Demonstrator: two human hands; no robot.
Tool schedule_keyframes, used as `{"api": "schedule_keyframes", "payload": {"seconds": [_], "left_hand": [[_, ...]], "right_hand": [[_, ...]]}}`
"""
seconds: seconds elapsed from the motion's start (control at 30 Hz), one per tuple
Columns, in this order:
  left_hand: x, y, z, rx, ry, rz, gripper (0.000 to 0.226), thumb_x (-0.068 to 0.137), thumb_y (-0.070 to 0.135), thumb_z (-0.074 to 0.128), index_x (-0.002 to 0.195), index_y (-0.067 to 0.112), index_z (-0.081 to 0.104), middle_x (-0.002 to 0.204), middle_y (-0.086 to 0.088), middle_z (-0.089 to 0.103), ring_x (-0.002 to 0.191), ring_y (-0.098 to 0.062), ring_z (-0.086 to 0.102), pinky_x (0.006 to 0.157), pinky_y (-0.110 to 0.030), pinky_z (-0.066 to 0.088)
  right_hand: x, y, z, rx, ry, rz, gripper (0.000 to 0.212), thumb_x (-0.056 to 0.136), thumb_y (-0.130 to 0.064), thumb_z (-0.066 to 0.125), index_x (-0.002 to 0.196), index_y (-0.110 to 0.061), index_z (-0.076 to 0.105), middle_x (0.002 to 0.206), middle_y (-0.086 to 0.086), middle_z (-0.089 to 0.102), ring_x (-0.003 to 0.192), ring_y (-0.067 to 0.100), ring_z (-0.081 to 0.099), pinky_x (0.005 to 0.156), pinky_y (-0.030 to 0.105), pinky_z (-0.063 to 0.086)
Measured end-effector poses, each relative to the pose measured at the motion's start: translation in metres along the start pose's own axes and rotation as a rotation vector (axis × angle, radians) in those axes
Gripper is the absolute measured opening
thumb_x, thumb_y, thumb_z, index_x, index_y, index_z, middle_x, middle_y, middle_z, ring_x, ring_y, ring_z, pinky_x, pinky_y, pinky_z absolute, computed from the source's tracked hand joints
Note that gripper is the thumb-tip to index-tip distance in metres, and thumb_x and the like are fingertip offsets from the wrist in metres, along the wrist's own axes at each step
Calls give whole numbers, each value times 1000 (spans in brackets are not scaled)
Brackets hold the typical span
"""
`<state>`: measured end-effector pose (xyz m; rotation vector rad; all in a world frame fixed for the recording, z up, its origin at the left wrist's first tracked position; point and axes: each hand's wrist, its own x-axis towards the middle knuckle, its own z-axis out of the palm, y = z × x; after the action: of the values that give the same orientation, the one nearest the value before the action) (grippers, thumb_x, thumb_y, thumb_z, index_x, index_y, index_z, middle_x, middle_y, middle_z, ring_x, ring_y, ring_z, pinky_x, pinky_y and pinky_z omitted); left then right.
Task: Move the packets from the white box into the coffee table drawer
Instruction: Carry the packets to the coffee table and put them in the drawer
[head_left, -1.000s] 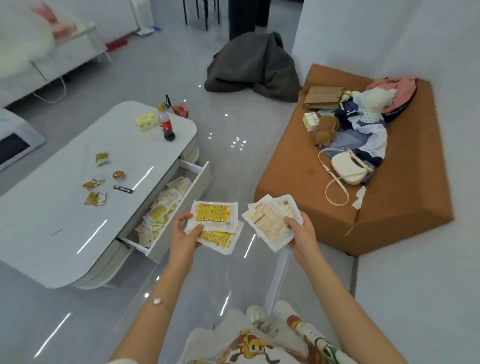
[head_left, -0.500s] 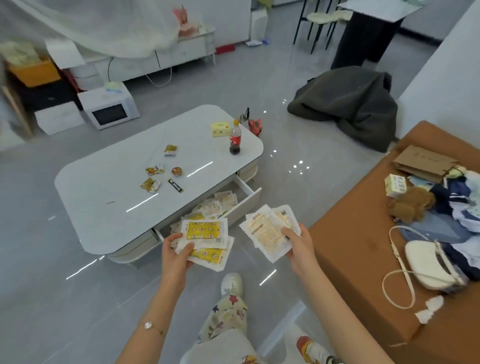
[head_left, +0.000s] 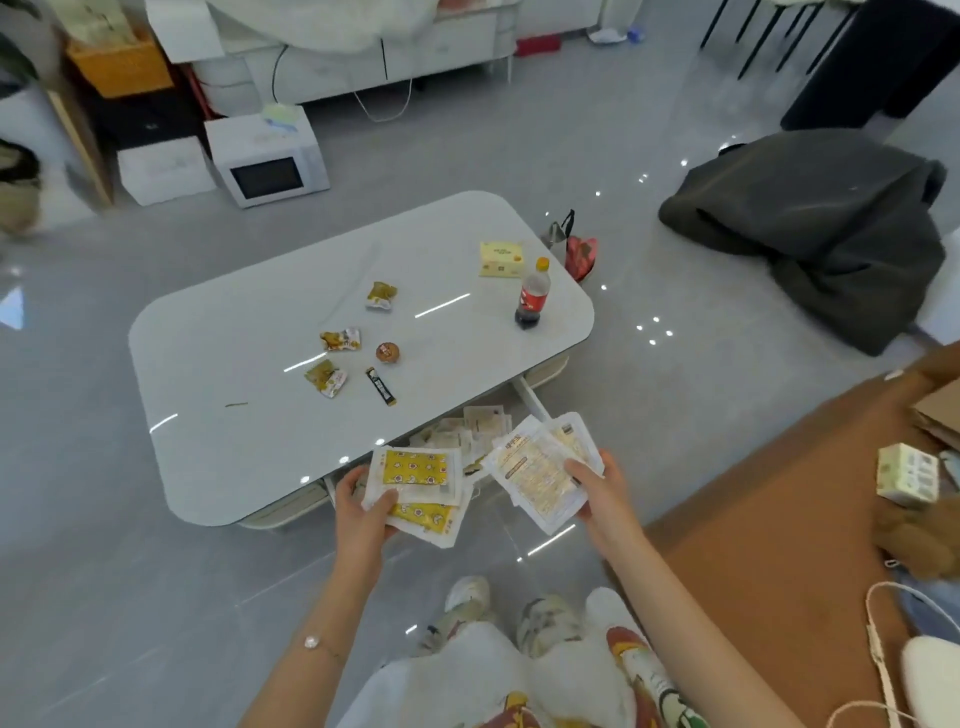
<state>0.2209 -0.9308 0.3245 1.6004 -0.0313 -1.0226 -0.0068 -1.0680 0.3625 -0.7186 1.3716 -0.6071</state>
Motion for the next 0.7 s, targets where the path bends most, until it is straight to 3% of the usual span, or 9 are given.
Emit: {"api": "schedule_keyframes", "payload": {"seconds": [0.1, 0.27, 0.4, 0.5, 0.57, 0.63, 0.7], "left_hand": [[37, -20, 3, -8, 113, -88, 40, 90, -2, 57, 123, 15, 42, 107, -9, 61, 82, -22, 66, 51, -24, 56], [120, -84, 0, -84, 302, -229, 35, 91, 0, 56, 120, 13, 42, 108, -10, 60, 88, -26, 65, 60, -29, 58], [205, -157, -7, -176, 478, -347, 30, 92, 0, 56, 117, 11, 44, 113, -15, 60, 85, -23, 63, 73, -37, 55], [269, -209, -12, -251, 537, -398, 26, 92, -1, 54, 111, 13, 43, 112, -15, 59, 84, -23, 62, 72, -37, 53], [305, -236, -15, -276, 553, -416, 27, 92, -3, 51, 112, 14, 42, 113, -13, 58, 87, -23, 62, 74, -39, 54], [338, -269, -19, -308, 569, -431, 28, 93, -6, 47, 112, 14, 40, 108, -10, 59, 87, -25, 62, 77, -46, 54], [357, -278, -26, -335, 600, -428, 31, 92, -8, 44, 113, 14, 39, 104, -8, 56, 85, -27, 61, 77, -54, 52]], "right_hand": [[50, 17, 22, -43, -11, 87, 21, 94, -8, 56, 111, -18, 53, 107, 8, 66, 92, 24, 66, 72, 38, 56], [158, 81, 71, -166, -87, 236, 26, 93, -9, 58, 118, -18, 54, 111, 9, 67, 96, 26, 67, 75, 42, 57], [257, 150, 116, -291, -200, 260, 26, 94, -5, 55, 104, -28, 57, 106, 2, 67, 96, 22, 67, 73, 40, 57], [331, 198, 139, -370, -228, 255, 24, 94, -5, 54, 108, -24, 56, 107, 2, 65, 100, 25, 65, 83, 47, 56], [374, 225, 148, -420, -238, 266, 25, 94, -6, 53, 115, -20, 53, 111, 4, 62, 103, 27, 62, 80, 44, 56], [416, 252, 153, -468, -234, 273, 27, 94, -4, 52, 118, -16, 52, 112, 5, 61, 103, 27, 61, 77, 38, 55], [439, 262, 156, -436, -219, 285, 32, 94, -4, 52, 123, -15, 51, 119, 10, 61, 106, 29, 61, 85, 44, 55]]}}
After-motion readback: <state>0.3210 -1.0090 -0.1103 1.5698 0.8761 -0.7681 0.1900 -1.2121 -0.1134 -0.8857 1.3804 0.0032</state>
